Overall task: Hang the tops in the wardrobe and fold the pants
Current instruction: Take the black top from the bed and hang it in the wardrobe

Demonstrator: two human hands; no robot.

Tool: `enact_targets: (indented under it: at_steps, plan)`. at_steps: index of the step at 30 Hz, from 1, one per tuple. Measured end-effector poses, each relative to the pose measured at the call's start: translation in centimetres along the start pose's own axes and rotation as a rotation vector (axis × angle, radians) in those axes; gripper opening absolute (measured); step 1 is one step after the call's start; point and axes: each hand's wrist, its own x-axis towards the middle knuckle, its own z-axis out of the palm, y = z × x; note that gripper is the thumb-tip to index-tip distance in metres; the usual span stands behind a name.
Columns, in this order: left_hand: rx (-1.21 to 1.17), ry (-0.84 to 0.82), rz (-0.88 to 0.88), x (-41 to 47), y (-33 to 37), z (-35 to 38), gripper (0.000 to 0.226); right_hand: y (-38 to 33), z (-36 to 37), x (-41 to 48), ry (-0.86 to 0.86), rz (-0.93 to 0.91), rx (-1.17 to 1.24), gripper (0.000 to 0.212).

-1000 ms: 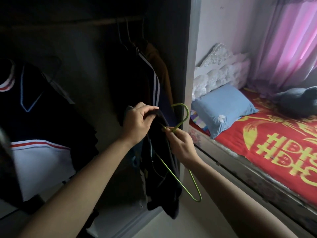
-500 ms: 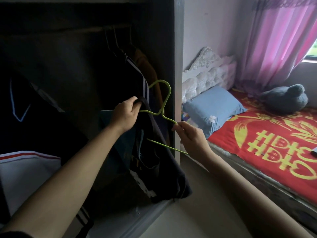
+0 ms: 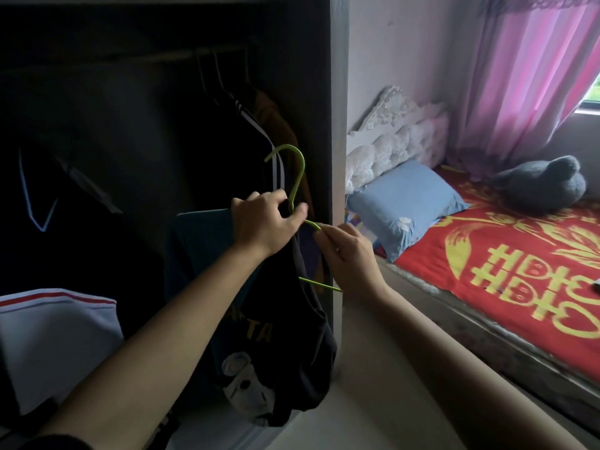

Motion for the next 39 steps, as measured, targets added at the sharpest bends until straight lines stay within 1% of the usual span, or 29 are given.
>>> enact_targets:
  at_steps: [2, 4, 5, 6, 7, 8, 10, 11, 12, 13, 14, 16, 18, 20, 22, 23, 27, 30, 33, 35, 37, 39]
  plan:
    - [0.025, 0.054, -0.008, 0.5, -0.8, 0.0, 0.033, -0.1, 0.5, -0.9, 0.084, -0.054, -0.184, 0.035]
    - [0.008, 0.072, -0.022, 1.0, -1.7, -0.1, 0.029, -0.2, 0.6, -2.1, 0.139, -0.168, -0.362, 0.034]
    - [-0.008, 0.086, -0.024, 1.3, -2.3, -0.2, 0.026, -0.2, 0.6, -3.0, 0.128, -0.243, -0.384, 0.03]
    - [-0.019, 0.107, -0.021, 1.5, -2.7, -0.3, 0.024, -0.2, 0.8, -3.8, 0.076, -0.306, -0.351, 0.027]
    - [-0.023, 0.125, -0.015, 1.7, -3.1, -0.5, 0.023, -0.2, 0.9, -4.5, -0.025, -0.33, -0.291, 0.027]
    - [-0.026, 0.139, -0.004, 2.0, -3.2, -0.8, 0.022, -0.1, 1.2, -5.1, -0.158, -0.306, -0.244, 0.031]
    - [-0.036, 0.162, 0.014, 2.5, -3.2, -1.3, 0.021, 0.2, 1.9, -5.9, -0.461, -0.178, -0.256, 0.04]
    - [-0.042, 0.173, 0.018, 2.7, -3.2, -1.5, 0.021, 0.5, 2.2, -6.1, -0.601, -0.128, -0.282, 0.037]
    - [-0.047, 0.185, 0.022, 2.9, -3.1, -1.6, 0.021, 0.9, 2.6, -6.3, -0.711, -0.108, -0.292, 0.031]
    - [-0.049, 0.198, 0.031, 3.0, -3.2, -1.7, 0.022, 1.2, 2.9, -6.4, -0.78, -0.104, -0.287, 0.027]
    - [-0.046, 0.212, 0.044, 3.0, -3.3, -1.7, 0.022, 1.5, 3.1, -6.5, -0.811, -0.102, -0.275, 0.028]
    - [-0.034, 0.232, 0.06, 3.1, -3.9, -1.7, 0.022, 2.0, 3.1, -6.6, -0.807, -0.074, -0.261, 0.031]
    - [-0.014, 0.228, 0.047, 3.3, -4.9, -1.6, 0.024, 2.9, 2.4, -6.2, -0.768, -0.019, -0.295, 0.032]
    - [0.017, 0.215, 0.028, 3.6, -6.2, -1.4, 0.027, 4.3, 0.9, -5.3, -0.677, 0.056, -0.356, 0.031]
    - [0.061, 0.204, 0.031, 3.7, -7.6, -1.0, 0.027, 5.6, -1.0, -4.0, -0.558, 0.087, -0.378, 0.027]
    - [0.084, 0.197, 0.04, 3.6, -8.2, -0.7, 0.027, 6.0, -1.9, -3.3, -0.526, 0.074, -0.377, 0.027]
    - [0.148, 0.155, 0.075, 3.4, -9.7, 0.7, 0.031, 5.9, -3.7, -1.2, -0.513, -0.026, -0.427, 0.037]
    - [0.204, 0.083, 0.142, 3.0, -9.9, 1.6, 0.038, 5.1, -4.3, 0.8, -0.405, -0.006, -0.373, 0.041]
    - [0.22, 0.062, 0.21, 2.1, -9.2, 2.6, 0.046, 3.5, -4.4, 3.3, -0.312, -0.018, -0.323, 0.037]
    - [0.218, 0.056, 0.224, 1.6, -8.1, 3.2, 0.053, 2.1, -4.0, 4.7, -0.348, -0.063, -0.356, 0.041]
    - [0.203, 0.047, 0.242, 1.2, -6.9, 3.6, 0.063, 1.1, -3.3, 5.5, -0.458, -0.142, -0.433, 0.044]
    - [0.164, 0.059, 0.266, 0.8, -6.2, 3.7, 0.067, 0.5, -2.6, 5.7, -0.574, -0.188, -0.485, 0.04]
